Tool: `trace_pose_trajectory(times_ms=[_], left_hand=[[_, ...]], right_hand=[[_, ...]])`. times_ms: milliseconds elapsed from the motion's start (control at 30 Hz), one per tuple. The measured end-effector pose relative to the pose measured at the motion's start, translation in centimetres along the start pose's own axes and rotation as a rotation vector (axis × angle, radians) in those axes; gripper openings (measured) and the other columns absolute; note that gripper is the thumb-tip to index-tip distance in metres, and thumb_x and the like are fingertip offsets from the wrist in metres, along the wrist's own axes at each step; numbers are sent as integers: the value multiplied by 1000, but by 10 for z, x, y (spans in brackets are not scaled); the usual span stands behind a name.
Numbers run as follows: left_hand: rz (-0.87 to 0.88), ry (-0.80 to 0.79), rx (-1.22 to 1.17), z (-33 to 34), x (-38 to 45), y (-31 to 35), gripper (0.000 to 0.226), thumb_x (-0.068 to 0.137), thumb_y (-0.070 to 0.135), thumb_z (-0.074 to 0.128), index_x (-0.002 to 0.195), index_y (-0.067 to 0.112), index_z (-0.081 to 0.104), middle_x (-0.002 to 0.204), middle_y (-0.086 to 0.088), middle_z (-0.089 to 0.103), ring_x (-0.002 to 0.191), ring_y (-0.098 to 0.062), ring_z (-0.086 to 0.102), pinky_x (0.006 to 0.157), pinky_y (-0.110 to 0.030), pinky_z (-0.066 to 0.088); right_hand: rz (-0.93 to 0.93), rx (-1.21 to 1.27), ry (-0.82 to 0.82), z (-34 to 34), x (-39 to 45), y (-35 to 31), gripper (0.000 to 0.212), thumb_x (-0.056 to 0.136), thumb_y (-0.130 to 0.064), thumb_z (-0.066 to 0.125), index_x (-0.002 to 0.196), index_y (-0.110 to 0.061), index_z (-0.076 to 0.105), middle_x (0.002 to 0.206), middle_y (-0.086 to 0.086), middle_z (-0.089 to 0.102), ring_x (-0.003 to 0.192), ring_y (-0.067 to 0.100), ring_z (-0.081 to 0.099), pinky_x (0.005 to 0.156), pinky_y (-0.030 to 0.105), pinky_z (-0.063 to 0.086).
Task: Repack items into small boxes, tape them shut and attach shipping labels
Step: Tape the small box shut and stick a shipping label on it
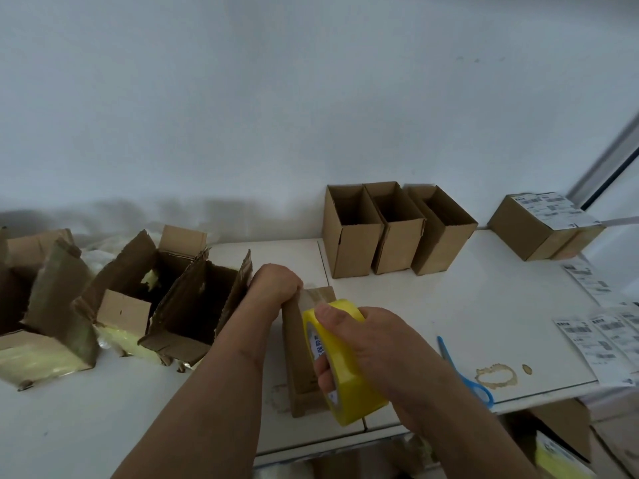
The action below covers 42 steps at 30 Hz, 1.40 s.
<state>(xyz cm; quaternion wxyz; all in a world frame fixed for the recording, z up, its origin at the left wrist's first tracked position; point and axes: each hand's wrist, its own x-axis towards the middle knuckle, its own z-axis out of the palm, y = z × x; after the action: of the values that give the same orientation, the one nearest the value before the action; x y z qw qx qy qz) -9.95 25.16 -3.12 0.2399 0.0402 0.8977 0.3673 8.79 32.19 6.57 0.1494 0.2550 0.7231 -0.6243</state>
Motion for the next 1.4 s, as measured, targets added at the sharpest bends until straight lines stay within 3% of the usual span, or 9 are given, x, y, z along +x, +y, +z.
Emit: trace_pose_trajectory(times_ms=[200, 367, 600, 767, 867, 1000, 1133, 1233, 1400], left_hand=[[-73, -129, -74, -7, 3, 3, 11, 94, 14, 58, 87, 8, 65, 99, -10, 65, 84, -22, 60, 69, -32, 54], [-60, -145, -324, -22, 4, 9, 6, 89, 5, 62, 94, 4, 67, 87, -9, 65, 68, -16, 62, 46, -21, 52], [61, 73, -563, -18, -9, 15, 11, 96, 9, 55, 88, 11, 64, 83, -9, 61, 66, -20, 59, 56, -29, 53], [46, 71, -505, -11, -11, 12, 11, 95, 9, 60, 86, 8, 65, 79, -8, 62, 59, -15, 58, 46, -20, 47], [33, 99, -514, -8, -5, 12, 10, 95, 9, 61, 86, 6, 63, 74, -6, 61, 58, -14, 57, 47, -20, 50], [-28, -19, -152, -8, 1, 10, 14, 99, 16, 53, 106, 12, 64, 107, -7, 66, 96, -21, 64, 82, -28, 51], [-73, -72, 15, -10, 3, 11, 17, 93, 15, 64, 78, 9, 58, 76, -3, 54, 62, -12, 52, 43, -22, 44], [-117, -188, 113, -14, 3, 14, 10, 93, 10, 59, 84, 6, 61, 78, -5, 57, 62, -15, 55, 41, -23, 45], [-48, -301, 467, -23, 0, 21, 8, 88, 8, 61, 81, 4, 64, 81, -10, 63, 64, -21, 62, 57, -29, 54]], right_hand=[[-18, 29, 26, 2, 3, 4, 58, 78, -65, 57, 110, -17, 51, 79, 6, 73, 68, 21, 69, 85, 45, 59], [-53, 44, 68, 4, 2, 7, 47, 84, -59, 59, 106, -18, 53, 78, 7, 73, 65, 20, 70, 78, 40, 60], [-157, 4, 92, 6, -1, 10, 42, 87, -56, 58, 103, -18, 54, 76, 5, 73, 60, 15, 69, 61, 26, 57], [-128, -21, 83, 7, 0, 10, 52, 81, -67, 56, 105, -22, 51, 80, 3, 73, 65, 14, 70, 68, 30, 58], [-133, -99, 101, 11, 0, 9, 86, 51, -89, 50, 108, -25, 51, 96, 5, 71, 88, 25, 71, 86, 46, 57], [-116, -31, 77, 9, -1, 7, 59, 77, -72, 58, 105, -20, 54, 84, 5, 74, 74, 20, 72, 79, 40, 60], [-101, -93, 127, 12, -3, 4, 95, 50, -94, 53, 111, -21, 54, 96, 9, 72, 87, 27, 71, 84, 46, 58], [-89, -99, 134, 14, 2, 10, 128, 20, -105, 40, 118, -23, 52, 106, 8, 68, 97, 32, 67, 90, 50, 54], [-103, -95, 129, 12, -3, 6, 89, 50, -90, 48, 107, -23, 54, 95, 7, 72, 86, 28, 71, 86, 48, 57]])
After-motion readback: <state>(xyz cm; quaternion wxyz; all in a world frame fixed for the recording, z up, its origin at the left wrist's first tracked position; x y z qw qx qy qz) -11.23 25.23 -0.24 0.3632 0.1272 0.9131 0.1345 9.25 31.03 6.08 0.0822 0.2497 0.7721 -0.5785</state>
